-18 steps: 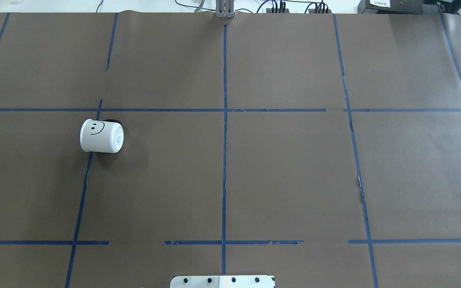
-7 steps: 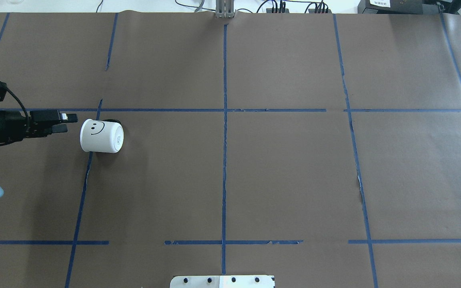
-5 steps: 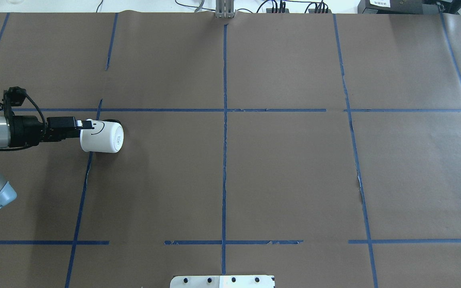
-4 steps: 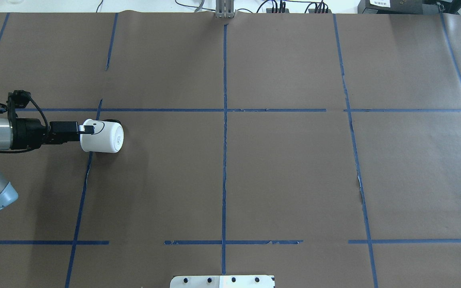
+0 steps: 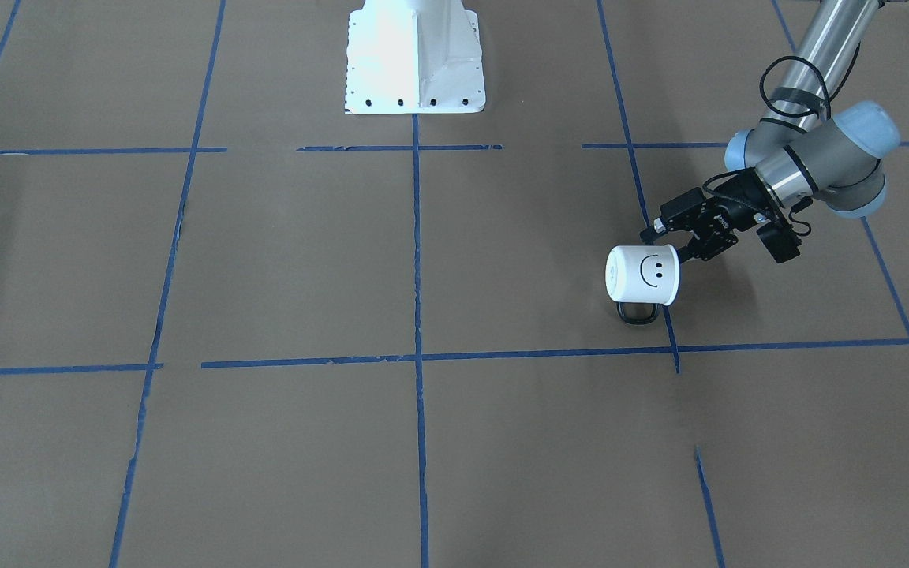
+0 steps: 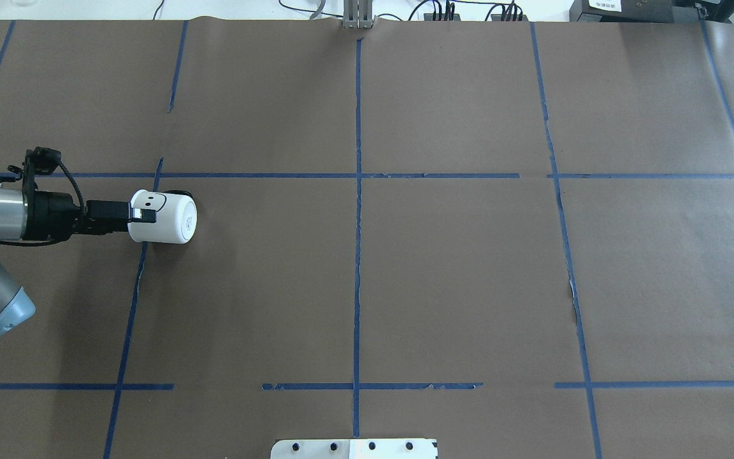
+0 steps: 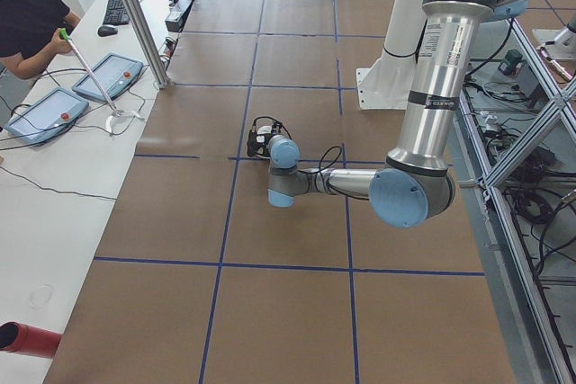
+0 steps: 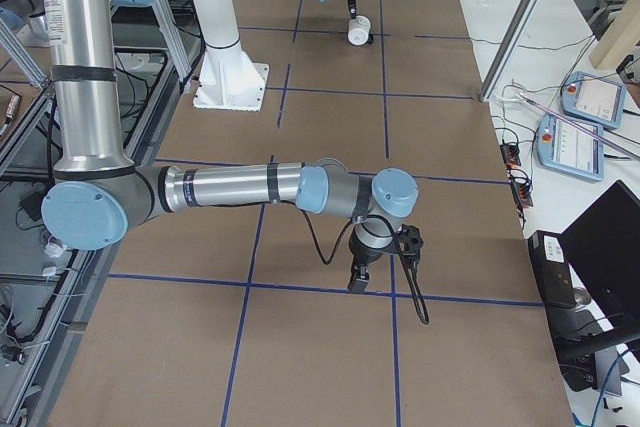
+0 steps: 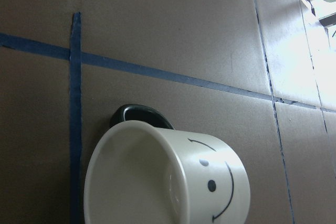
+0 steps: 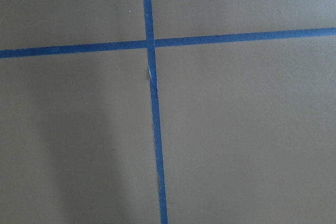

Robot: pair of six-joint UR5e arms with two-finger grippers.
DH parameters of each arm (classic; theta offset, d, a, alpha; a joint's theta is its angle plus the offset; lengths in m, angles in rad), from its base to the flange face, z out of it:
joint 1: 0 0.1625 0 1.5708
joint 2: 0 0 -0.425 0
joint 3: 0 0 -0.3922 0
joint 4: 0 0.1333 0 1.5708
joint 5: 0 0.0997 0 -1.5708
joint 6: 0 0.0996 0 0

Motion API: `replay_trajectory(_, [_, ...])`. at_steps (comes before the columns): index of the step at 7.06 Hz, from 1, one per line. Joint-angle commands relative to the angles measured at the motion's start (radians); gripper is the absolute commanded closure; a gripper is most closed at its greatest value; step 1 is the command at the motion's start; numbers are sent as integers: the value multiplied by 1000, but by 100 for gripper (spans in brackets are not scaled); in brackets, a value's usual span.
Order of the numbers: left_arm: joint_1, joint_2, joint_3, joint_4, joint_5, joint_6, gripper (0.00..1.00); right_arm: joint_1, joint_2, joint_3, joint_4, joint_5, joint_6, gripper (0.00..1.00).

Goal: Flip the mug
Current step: 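Close the left gripper on the rim of the white mug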

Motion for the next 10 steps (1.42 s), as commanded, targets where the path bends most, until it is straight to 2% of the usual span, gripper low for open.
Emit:
replay_trajectory(1, [-3, -26, 0, 28, 0, 0, 2, 0, 0, 0, 0, 0, 0, 0])
replay_trajectory(2, [-3, -29, 0, 35, -2, 0, 14, 0, 0, 0, 0, 0, 0, 0])
replay_trajectory(3, [-5, -30, 0, 35, -4, -3, 55, 0, 0, 0, 0, 0, 0, 0])
replay_trajectory(4, [-5, -30, 1, 35, -4, -14, 89, 0, 0, 0, 0, 0, 0, 0])
replay_trajectory(5, [-6, -31, 0, 35, -5, -27, 100, 0, 0, 0, 0, 0, 0, 0])
replay_trajectory(10, [-6, -66, -40, 67, -53, -90, 100, 0, 0, 0, 0, 0, 0, 0])
